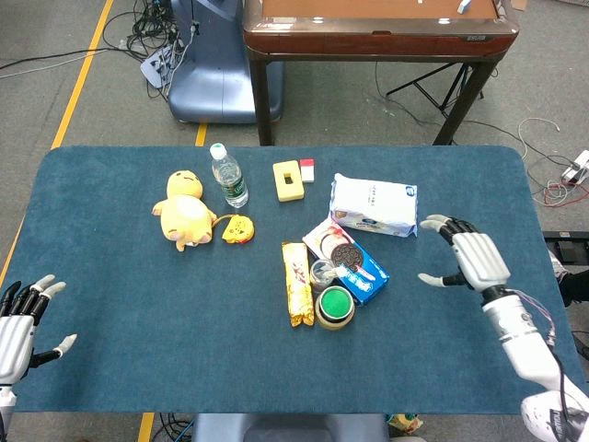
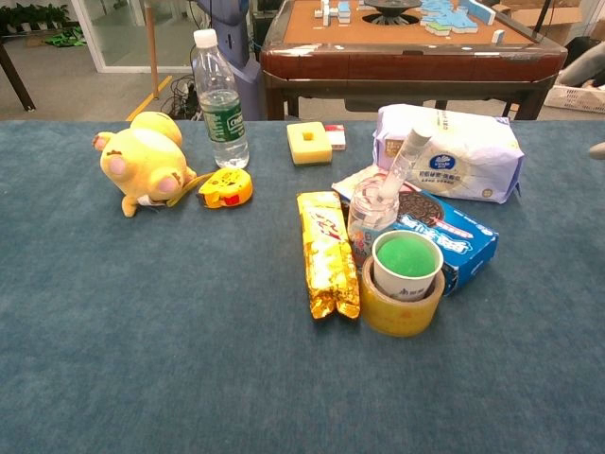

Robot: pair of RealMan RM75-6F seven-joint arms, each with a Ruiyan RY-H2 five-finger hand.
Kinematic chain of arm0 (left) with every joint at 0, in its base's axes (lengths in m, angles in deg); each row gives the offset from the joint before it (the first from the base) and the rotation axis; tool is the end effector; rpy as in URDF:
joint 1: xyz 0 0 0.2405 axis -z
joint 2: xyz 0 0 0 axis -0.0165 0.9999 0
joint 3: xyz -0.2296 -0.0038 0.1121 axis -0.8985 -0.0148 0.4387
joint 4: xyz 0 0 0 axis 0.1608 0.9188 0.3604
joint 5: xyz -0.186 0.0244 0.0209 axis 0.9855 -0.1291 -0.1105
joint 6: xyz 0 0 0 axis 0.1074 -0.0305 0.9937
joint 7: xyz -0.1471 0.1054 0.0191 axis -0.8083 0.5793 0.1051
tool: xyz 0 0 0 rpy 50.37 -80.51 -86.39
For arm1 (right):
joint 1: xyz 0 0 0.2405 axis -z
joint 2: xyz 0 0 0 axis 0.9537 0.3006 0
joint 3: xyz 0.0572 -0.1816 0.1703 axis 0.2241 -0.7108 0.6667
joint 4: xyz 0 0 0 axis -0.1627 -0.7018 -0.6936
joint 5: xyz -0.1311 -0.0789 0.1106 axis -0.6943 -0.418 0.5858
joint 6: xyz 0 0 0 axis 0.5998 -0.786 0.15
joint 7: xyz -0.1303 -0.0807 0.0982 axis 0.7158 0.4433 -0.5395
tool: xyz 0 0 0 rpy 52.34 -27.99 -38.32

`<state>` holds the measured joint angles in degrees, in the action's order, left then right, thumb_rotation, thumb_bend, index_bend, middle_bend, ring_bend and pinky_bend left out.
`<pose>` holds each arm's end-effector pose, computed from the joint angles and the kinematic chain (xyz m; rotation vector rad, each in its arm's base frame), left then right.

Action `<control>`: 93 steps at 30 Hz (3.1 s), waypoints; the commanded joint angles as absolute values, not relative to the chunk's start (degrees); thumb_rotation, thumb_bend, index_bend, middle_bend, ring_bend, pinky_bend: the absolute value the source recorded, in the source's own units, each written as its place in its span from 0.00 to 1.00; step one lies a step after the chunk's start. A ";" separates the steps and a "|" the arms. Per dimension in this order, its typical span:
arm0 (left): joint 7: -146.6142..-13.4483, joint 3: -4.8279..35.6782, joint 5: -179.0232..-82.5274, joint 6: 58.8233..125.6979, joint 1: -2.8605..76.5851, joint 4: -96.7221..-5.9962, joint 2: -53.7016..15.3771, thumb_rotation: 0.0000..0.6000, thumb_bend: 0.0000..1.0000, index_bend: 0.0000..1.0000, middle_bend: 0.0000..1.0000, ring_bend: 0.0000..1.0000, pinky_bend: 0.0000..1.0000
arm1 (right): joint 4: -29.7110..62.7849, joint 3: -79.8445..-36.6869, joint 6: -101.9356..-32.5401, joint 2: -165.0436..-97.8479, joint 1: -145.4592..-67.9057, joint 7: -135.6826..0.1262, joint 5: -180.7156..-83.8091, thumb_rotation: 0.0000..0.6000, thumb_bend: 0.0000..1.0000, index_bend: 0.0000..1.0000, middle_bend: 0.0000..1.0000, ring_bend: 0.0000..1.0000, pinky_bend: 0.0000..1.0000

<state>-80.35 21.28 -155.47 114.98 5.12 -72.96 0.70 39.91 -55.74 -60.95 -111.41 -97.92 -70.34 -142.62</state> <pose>-0.2985 0.2116 0.1841 -1.3577 -0.9048 -0.9244 -0.2230 -0.3359 0.1351 1.5781 -1.1552 1.0167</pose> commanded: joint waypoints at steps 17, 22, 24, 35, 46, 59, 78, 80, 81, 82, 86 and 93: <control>-80.58 21.19 -155.74 115.11 4.99 -72.77 0.77 1.00 0.20 0.18 0.10 0.11 0.00 | 34.44 -56.08 -55.68 -124.79 -106.59 -72.06 -143.61 1.00 0.21 0.43 0.30 0.16 0.16; -80.58 21.14 -155.60 114.96 5.01 -72.70 0.74 1.00 0.20 0.18 0.10 0.11 0.00 | 32.87 -55.72 -55.65 -127.40 -107.86 -71.77 -142.68 1.00 0.24 0.45 0.32 0.16 0.16; -80.63 21.13 -155.51 114.88 5.01 -72.61 0.73 1.00 0.20 0.18 0.10 0.11 0.00 | 32.30 -55.59 -55.50 -128.30 -108.33 -71.66 -142.08 1.00 0.25 0.46 0.32 0.16 0.16; -81.43 21.18 -155.22 114.98 4.65 -71.92 0.75 1.00 0.20 0.18 0.10 0.11 0.00 | 31.19 -55.67 -54.58 -130.92 -110.37 -70.62 -140.65 1.00 0.28 0.48 0.34 0.17 0.16; -82.17 21.16 -155.19 115.13 4.42 -71.21 0.66 1.00 0.20 0.18 0.10 0.11 0.00 | 30.50 -56.34 -53.72 -132.25 -111.62 -69.54 -139.73 1.00 0.32 0.51 0.36 0.17 0.16; -82.70 21.09 -154.93 115.18 4.16 -70.65 0.54 1.00 0.20 0.18 0.10 0.11 0.00 | 29.72 -56.63 -53.42 -132.89 -112.37 -69.19 -138.87 1.00 0.37 0.51 0.36 0.18 0.16; -82.76 20.91 -154.76 114.97 4.21 -70.31 0.38 1.00 0.20 0.18 0.10 0.11 0.00 | 30.23 -55.94 -55.62 -132.66 -112.05 -69.35 -138.23 1.00 0.43 0.63 0.45 0.26 0.16; -82.80 20.86 -154.75 114.99 4.21 -70.34 0.43 1.00 0.20 0.18 0.10 0.11 0.00 | 31.15 -55.58 -56.36 -131.82 -111.80 -69.66 -138.59 1.00 0.45 0.64 0.46 0.27 0.16; -82.82 20.85 -154.73 115.00 4.20 -70.35 0.45 1.00 0.20 0.18 0.10 0.11 0.00 | 31.69 -55.39 -56.72 -131.31 -111.63 -69.88 -138.73 1.00 0.45 0.64 0.46 0.28 0.16; -82.82 20.84 -154.72 115.02 4.18 -70.39 0.49 1.00 0.20 0.18 0.10 0.11 0.00 | 32.47 -55.09 -57.29 -130.56 -111.34 -70.23 -138.87 1.00 0.45 0.64 0.47 0.29 0.16; -82.82 20.84 -154.83 115.03 4.20 -70.45 0.51 1.00 0.20 0.18 0.10 0.11 0.00 | 35.71 -54.09 -59.14 -127.74 -110.11 -71.80 -139.09 1.00 0.46 0.66 0.49 0.34 0.16; -82.35 20.75 -155.31 115.05 4.48 -70.95 0.57 1.00 0.20 0.18 0.10 0.11 0.00 | 42.00 -52.14 -60.92 -122.00 -107.62 -78.30 -139.41 1.00 0.47 0.67 0.50 0.39 0.16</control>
<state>-82.36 20.77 -155.30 115.04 4.47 -70.94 0.57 40.46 -52.85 -60.31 -123.55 -108.51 -76.64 -139.21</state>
